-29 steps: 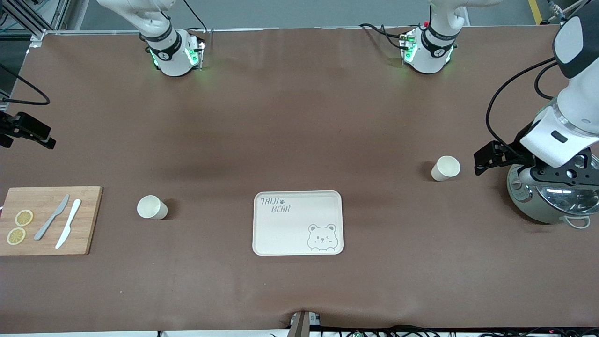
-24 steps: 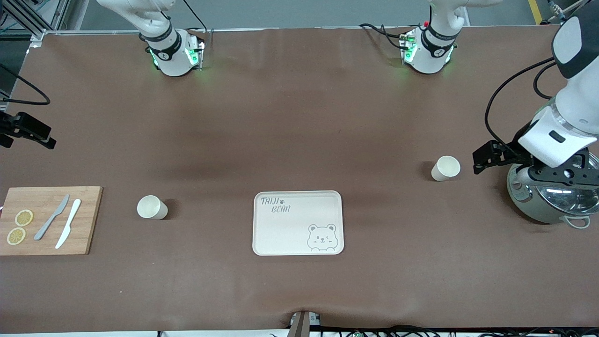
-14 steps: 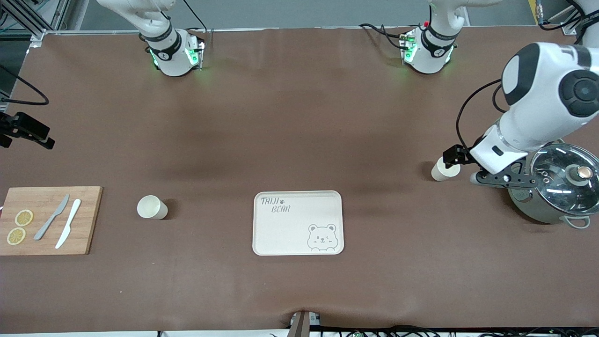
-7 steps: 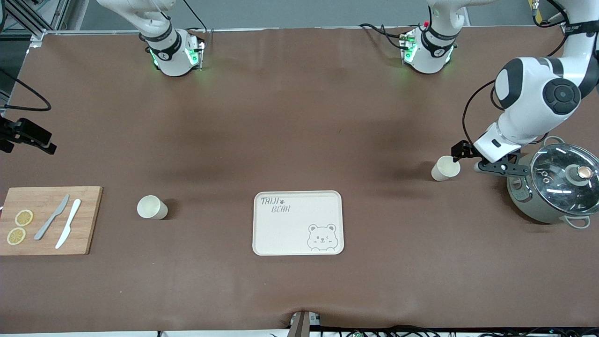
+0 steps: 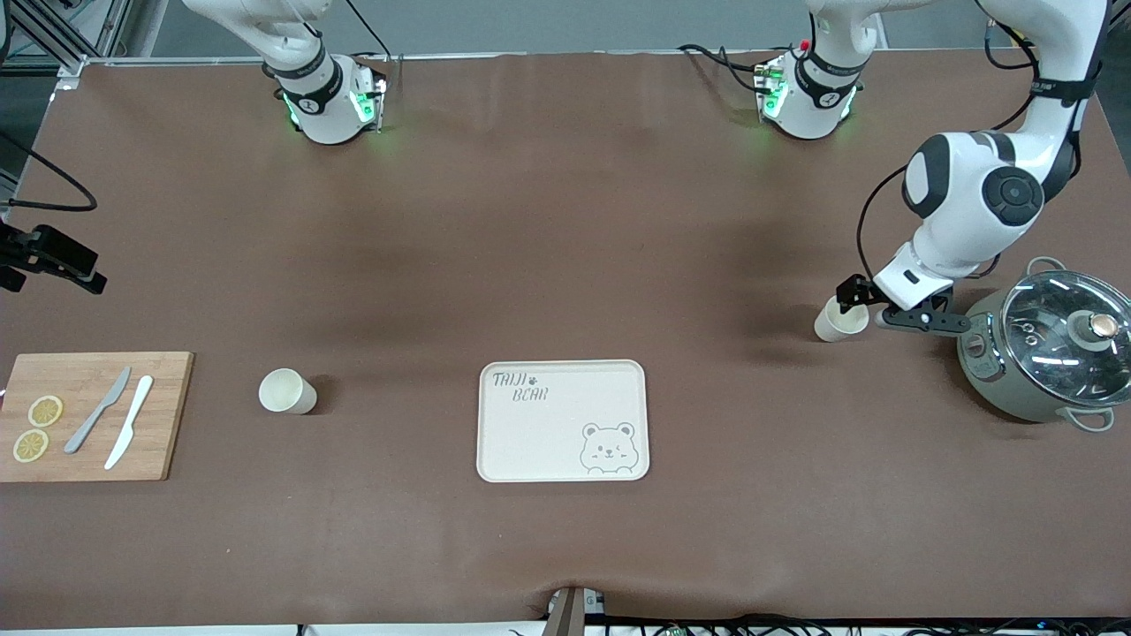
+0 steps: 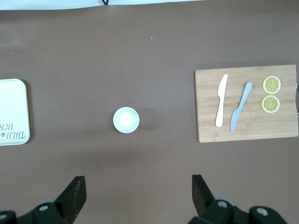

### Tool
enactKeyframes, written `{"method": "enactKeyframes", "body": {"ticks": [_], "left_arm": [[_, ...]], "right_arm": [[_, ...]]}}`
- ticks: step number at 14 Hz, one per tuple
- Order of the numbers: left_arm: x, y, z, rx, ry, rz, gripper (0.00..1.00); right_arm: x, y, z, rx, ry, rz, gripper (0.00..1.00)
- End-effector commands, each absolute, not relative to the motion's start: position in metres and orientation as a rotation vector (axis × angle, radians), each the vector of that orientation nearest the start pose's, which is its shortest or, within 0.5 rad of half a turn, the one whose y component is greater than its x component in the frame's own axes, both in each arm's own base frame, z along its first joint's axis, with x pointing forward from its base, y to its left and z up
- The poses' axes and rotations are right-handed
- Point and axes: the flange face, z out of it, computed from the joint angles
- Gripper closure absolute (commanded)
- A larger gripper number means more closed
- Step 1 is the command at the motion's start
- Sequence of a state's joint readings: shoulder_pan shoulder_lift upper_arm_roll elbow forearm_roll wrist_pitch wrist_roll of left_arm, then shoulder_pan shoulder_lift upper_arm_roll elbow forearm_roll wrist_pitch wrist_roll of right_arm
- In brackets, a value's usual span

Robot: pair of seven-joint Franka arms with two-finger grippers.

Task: Place white IKEA cup upright on tray with both arms
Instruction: 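Close the left gripper on the white cup's rim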

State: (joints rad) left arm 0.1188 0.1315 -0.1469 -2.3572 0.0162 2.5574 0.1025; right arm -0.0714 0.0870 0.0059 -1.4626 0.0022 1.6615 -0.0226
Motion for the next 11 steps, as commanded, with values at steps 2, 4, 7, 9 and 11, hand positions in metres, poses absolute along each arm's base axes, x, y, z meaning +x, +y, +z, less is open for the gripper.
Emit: {"method": "enactKeyframes", "body": {"ticks": [2, 4, 7, 9, 11], "left_arm": [[0.521, -0.011, 0.262, -3.14, 0.242, -0.16, 0.0], [0.523, -0.01, 0.252, -3.142, 0.241, -0.17, 0.0], [0.524, -0.009, 0.241, -3.145, 0.247, -0.171, 0.0], [0.524, -0.009, 0.239, -3.145, 0.247, -0.176, 0.0], [0.523, -0.01, 0.239, -3.145, 0.252, -0.174, 0.0]], "right_arm": [[0.594, -0.036, 0.646, -3.123, 0.046, -0.222, 0.0], [0.6, -0.037, 0.634, -3.13, 0.042, -0.193, 0.0], [0.622, -0.038, 0.608, -3.134, 0.04, -0.205, 0.0], [0.634, -0.047, 0.58, -3.135, -0.005, -0.143, 0.0], [0.643, -0.049, 0.559, -3.133, -0.076, -0.1, 0.0]]}}
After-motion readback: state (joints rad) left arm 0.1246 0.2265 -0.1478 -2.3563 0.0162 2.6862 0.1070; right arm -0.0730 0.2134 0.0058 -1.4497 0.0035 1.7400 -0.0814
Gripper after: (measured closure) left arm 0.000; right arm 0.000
